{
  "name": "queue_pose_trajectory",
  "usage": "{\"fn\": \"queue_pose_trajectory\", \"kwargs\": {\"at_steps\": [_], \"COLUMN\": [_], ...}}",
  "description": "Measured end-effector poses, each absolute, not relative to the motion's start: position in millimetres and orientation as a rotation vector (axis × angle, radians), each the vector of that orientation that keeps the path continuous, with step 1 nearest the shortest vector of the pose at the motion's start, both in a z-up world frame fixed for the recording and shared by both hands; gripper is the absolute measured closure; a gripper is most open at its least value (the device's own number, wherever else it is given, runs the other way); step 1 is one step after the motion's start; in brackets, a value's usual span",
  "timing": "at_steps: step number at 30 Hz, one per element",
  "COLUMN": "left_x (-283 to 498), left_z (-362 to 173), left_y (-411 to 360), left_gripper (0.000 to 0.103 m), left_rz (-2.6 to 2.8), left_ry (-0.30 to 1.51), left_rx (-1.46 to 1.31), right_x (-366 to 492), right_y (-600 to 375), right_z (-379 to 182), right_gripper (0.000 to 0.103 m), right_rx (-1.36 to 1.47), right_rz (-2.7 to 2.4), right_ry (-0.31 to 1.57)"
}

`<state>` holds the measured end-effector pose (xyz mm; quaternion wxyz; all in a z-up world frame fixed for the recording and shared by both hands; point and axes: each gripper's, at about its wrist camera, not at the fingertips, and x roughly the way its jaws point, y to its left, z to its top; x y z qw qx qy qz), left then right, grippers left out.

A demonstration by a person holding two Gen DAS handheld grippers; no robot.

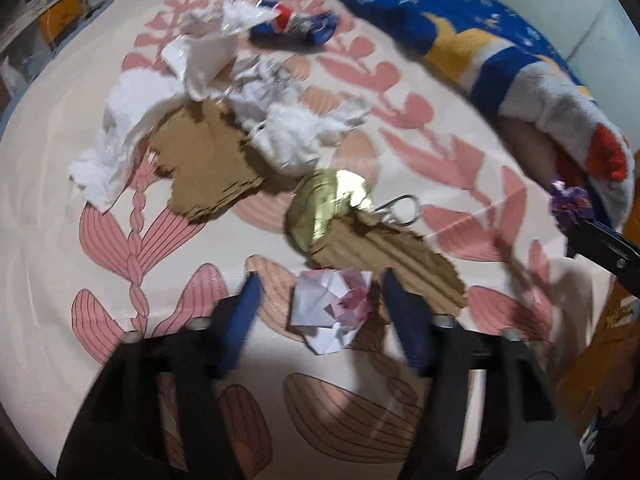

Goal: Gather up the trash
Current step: 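Grasp the purple wrapper with the right tool while the left tool grasps a white paper scrap, then carry the purple wrapper and paper scrap in both tools over the basket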

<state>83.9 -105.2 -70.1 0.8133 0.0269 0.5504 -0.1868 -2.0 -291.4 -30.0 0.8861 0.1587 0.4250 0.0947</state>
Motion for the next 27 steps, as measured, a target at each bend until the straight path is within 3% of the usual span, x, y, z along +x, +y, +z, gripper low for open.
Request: {"fn": "queue_pose_trajectory", "kwargs": {"at_steps": [1,6,13,20,27], "left_x": [84.6,82.6,76.4,47.4,11.4], "left_z": [-71.5,-71.4,-54.6,35.9,125.3], "left_y": [-103.5,-98.0,-83.2,-81.7,-148.7], "left_gripper": [0.07,0.079,0.081,0.081,0.081], "left_rz": [-0.387,-0.385,-0.319,-0.322,-0.455], "left_ry": [1.18,1.18,1.135,0.98,0.853], "left_rx": [0.054,0.025,0.021,0.015,0.051], "right_x": [-2.5,-5.4,-15.2,-42.2,-105.9], "right_y": [-292.3,-294.3,-293.9,-311.6,-354.4], "right_z": [-31.0,-36.8,-25.3,26.3,88.2], "right_gripper": [0.076,0.076,0.076,0.076,0.076], "right_rx": [0.331,0.342,0.314,0.247,0.199], "right_rz": [0.194,0.188,0.192,0.172,0.083], "right_ry": [0.885,0.893,0.88,0.822,0.762]}}
